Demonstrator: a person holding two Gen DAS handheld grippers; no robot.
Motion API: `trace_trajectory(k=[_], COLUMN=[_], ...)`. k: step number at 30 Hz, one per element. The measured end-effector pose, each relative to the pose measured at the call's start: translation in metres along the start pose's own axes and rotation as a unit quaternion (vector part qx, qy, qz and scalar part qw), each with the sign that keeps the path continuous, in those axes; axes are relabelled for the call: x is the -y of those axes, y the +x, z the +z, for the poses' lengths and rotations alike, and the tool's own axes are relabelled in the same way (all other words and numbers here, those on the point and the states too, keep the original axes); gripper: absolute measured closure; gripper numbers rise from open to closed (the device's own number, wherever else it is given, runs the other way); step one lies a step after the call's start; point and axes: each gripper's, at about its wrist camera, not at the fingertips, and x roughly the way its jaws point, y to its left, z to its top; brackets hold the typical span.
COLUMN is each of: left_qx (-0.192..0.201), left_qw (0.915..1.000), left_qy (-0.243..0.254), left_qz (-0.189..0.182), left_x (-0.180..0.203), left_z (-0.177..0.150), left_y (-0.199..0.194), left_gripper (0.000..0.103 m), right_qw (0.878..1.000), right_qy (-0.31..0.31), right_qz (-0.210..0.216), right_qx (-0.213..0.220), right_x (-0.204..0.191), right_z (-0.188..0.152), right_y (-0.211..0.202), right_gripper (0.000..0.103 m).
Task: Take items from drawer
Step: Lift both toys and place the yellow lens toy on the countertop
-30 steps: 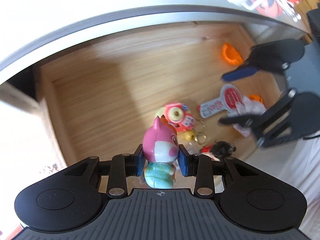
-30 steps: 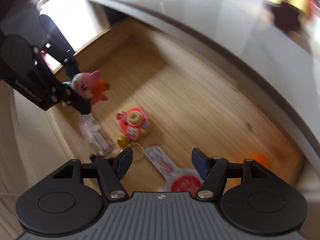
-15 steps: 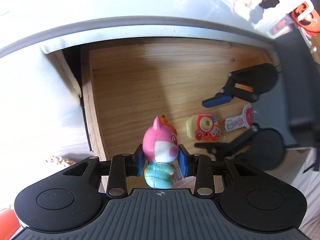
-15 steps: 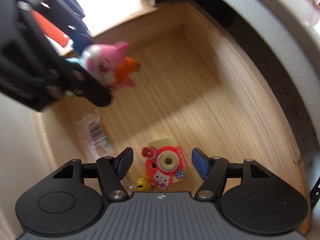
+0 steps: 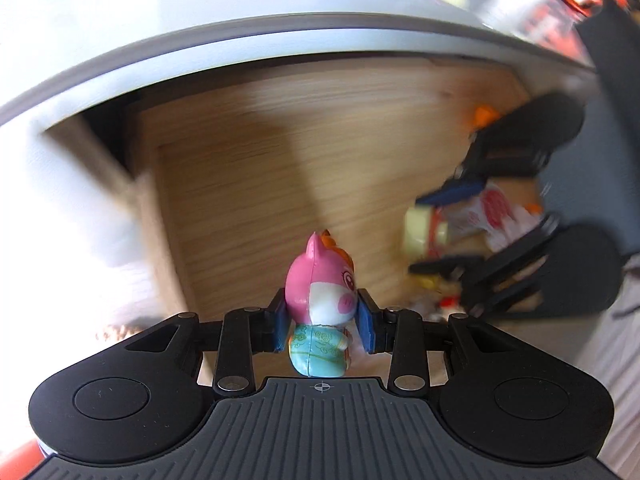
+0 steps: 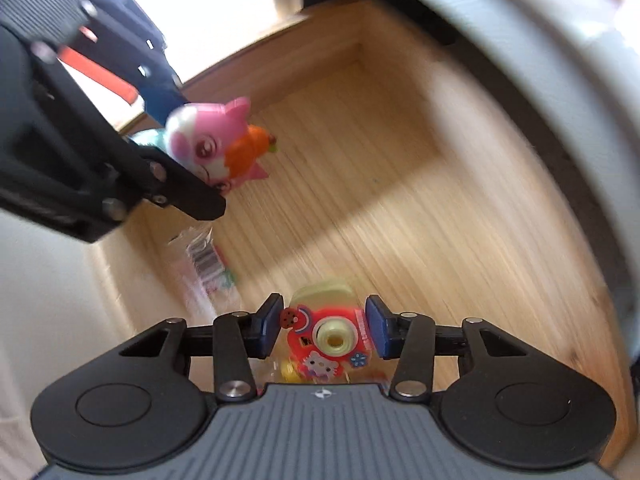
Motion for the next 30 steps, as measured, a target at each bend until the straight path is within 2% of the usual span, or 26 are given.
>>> trace_trajectory(k=[2,4,6,9,11,13,16,17,20,23,25,27,30], left_qx=[0.018,0.035,0.066,0.146,0.200,0.255,0.304,0.303,0.272,0.237,0.224,0.217,0.235], left_qw=[0.9982,0.9951,0.9921,0.9837,0.9753,0.9644,0.9518,0.9521,0.9607,0.9701,0.9732,0.9742,0.9691], left_qy=[0.057,0.088,0.092,0.079,0.076,0.069,0.038,0.030,0.021,0.010,0.005,-0.003,0.009], left_qz=[-0.011,-0.028,-0.053,-0.069,-0.053,-0.013,0.018,0.026,0.052,0.053,0.052,0.063,0.075], left_x=[0.020,0.036,0.046,0.059,0.068,0.076,0.078,0.077,0.076,0.066,0.061,0.057,0.058], left_z=[-0.002,-0.002,0.004,0.028,0.049,0.072,0.104,0.116,0.139,0.143,0.139,0.136,0.129], left_y=[-0.005,-0.015,-0.036,-0.086,-0.117,-0.140,-0.154,-0.149,-0.121,-0.087,-0.070,-0.057,-0.054], left_gripper=[0.065,0.065,0.066,0.066,0.066,0.066,0.065,0.065,0.065,0.064,0.064,0.064,0.063], right_qw=[1.000,0.998,0.995,0.983,0.969,0.953,0.931,0.926,0.917,0.921,0.924,0.927,0.928], right_qy=[0.015,0.034,0.053,0.073,0.096,0.107,0.129,0.138,0.169,0.196,0.210,0.224,0.220], right_qz=[-0.006,-0.013,-0.026,-0.068,-0.097,-0.134,-0.172,-0.177,-0.188,-0.186,-0.181,-0.175,-0.179], right_qx=[0.021,0.047,0.085,0.157,0.207,0.250,0.295,0.304,0.309,0.282,0.263,0.245,0.240], right_x=[0.005,0.010,0.016,0.027,0.041,0.054,0.072,0.080,0.111,0.134,0.149,0.153,0.157], right_z=[-0.015,-0.029,-0.042,-0.053,-0.056,-0.057,-0.058,-0.058,-0.056,-0.050,-0.053,-0.066,-0.072], right_y=[-0.026,-0.054,-0.091,-0.157,-0.201,-0.237,-0.266,-0.270,-0.265,-0.237,-0.213,-0.189,-0.171], right_gripper=[0.060,0.060,0.060,0.060,0.060,0.060,0.060,0.060,0.060,0.060,0.060,0.061,0.059])
